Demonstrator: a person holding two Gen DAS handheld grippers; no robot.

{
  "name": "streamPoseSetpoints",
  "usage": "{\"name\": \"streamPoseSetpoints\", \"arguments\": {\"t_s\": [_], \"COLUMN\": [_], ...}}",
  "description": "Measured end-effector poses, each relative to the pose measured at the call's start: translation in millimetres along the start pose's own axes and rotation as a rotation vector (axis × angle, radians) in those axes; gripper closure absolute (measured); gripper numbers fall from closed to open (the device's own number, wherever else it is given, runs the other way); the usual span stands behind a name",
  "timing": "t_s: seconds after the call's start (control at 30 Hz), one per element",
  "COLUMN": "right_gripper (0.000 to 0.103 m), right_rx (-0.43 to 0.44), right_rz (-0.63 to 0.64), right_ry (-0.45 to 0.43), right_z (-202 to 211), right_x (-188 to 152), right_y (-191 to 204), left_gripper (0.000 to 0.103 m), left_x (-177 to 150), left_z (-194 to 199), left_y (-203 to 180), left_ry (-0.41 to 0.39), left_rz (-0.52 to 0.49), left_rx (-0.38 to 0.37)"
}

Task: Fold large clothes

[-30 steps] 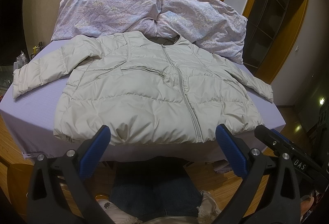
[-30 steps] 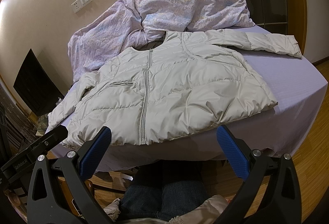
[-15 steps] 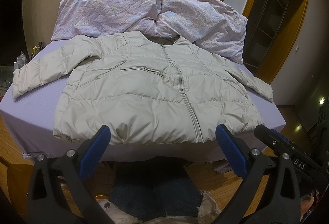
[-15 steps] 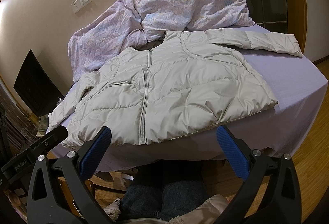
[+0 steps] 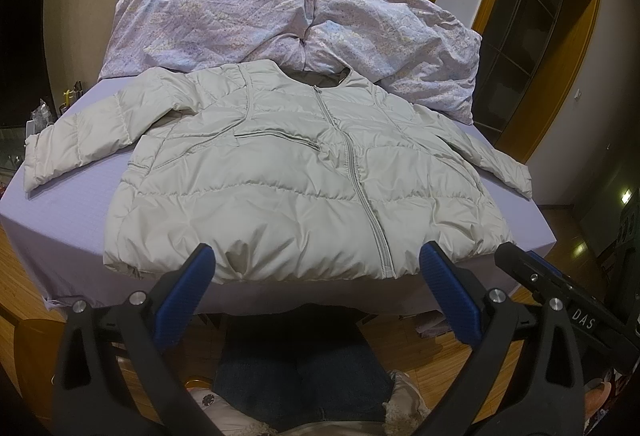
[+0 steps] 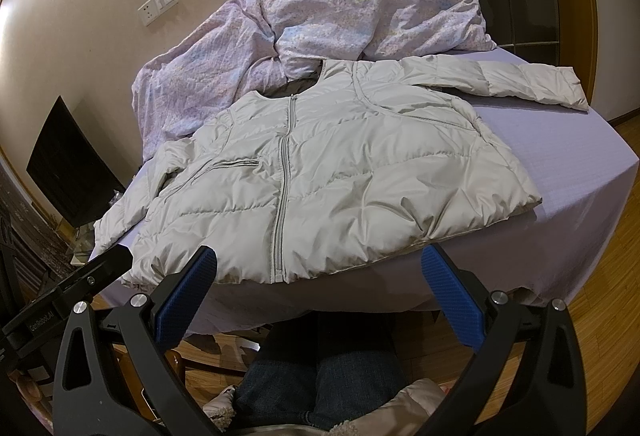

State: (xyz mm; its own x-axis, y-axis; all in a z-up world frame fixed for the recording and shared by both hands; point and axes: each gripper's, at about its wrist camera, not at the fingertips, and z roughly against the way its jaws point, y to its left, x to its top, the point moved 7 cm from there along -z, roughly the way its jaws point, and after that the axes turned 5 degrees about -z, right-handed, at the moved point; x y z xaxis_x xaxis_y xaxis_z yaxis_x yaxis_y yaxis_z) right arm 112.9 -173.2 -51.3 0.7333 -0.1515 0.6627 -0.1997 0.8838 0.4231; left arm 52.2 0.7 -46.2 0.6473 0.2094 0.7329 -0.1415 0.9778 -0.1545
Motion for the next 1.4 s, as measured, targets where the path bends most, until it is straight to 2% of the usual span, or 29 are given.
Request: {"name": "streamPoseSetpoints", "arguments": {"t_s": [0.13, 0.33, 0.6, 0.73, 0.93, 0.97, 1.03, 1.17, 1.3, 1.4], "right_gripper": [0.001, 0.001, 0.001, 0.001, 0.002, 0.009, 0.014, 0.031, 0.039, 0.045], "right_rx": [-0.008, -0.024, -0.088, -0.145, -0.177, -0.185, -0.171, -0.177, -0.171, -0.189], "right_rz": [-0.004, -0.047, -0.086, -0.204, -0.499, -0.566, -0.660, -0.818, -0.968, -1.019], "right_ry": [-0.002, 0.002, -0.086, -0.063, -0.049, -0.051, -0.052, -0.074, -0.092, -0.130], "right_z": [-2, -18, -44, -61, -84, -88, -97, -110, -124, -133], "right_x": [2, 14, 57, 83, 117, 123, 132, 148, 154, 162], "right_y": [-2, -13, -57, -111, -211, -232, -259, -310, -349, -368], "left_gripper": [0.002, 0.002, 0.002, 0.002, 0.002, 0.002, 0.002, 0.002, 0.002, 0.002], "left_x": [1, 7, 25, 35, 47, 49, 54, 64, 74, 79], "left_z": [-1, -24, -55, -77, -114, -119, -127, -143, -157, -163], "left_y": [1, 10, 23, 35, 51, 52, 54, 57, 62, 67], "left_ry": [0.002, 0.032, 0.062, 0.085, 0.138, 0.144, 0.150, 0.158, 0.156, 0.156], "left_rz": [0.002, 0.014, 0.007, 0.018, 0.047, 0.046, 0.038, 0.023, 0.013, 0.008], "left_rx": [0.003, 0.014, 0.050, 0.056, 0.012, 0.003, -0.008, -0.012, -0.001, 0.015]}}
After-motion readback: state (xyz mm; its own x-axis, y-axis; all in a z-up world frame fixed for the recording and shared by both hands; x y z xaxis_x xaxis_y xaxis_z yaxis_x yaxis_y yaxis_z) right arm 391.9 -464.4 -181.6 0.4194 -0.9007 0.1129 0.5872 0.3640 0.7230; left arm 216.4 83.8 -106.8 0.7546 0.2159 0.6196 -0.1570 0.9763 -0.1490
